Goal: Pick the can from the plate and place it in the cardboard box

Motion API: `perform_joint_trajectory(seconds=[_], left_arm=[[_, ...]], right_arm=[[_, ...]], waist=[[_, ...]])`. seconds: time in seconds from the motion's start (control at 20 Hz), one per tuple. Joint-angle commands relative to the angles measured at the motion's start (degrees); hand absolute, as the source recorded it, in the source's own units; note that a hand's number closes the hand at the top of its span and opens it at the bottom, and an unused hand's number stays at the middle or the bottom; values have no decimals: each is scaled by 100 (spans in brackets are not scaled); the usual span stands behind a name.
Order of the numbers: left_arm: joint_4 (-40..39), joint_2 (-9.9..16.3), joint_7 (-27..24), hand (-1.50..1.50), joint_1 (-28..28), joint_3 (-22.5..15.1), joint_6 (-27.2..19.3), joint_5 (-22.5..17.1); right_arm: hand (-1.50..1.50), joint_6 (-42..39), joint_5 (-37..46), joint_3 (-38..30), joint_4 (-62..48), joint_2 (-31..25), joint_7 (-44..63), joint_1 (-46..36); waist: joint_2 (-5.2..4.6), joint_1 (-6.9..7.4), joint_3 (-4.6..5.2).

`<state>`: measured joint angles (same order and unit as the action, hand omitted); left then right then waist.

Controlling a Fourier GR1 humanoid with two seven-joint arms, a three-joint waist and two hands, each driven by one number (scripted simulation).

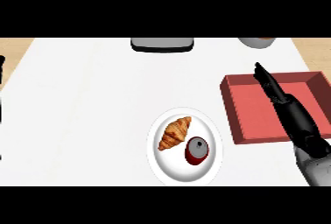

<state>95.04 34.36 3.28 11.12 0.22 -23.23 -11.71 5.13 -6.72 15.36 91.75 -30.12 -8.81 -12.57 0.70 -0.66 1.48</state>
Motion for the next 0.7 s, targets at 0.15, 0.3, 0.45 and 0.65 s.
perform_joint_trajectory(seconds=[0.15,0.3,0.45,0.65], left_arm=[[-53,-155,-343,0,185,-1042,927,204],[-153,-230,-441,0,133,-1584,1495,166],[-289,-211,-587,0,282,-1533,1916,46],[-596,-345,-873,0,274,-1588,2028,180]], right_arm=[[-150,-1383,-1251,-346,451,-133,132,-1218],[-150,-1980,-347,-42,479,-1116,198,-1787],[-150,-2652,-876,-354,-752,-791,-564,-1870],[-150,-3046,76,-155,-1115,-898,-2180,-1859]], waist=[[-125,-1,-147],[-157,-57,-114],[-130,150,-151],[-132,156,-156]])
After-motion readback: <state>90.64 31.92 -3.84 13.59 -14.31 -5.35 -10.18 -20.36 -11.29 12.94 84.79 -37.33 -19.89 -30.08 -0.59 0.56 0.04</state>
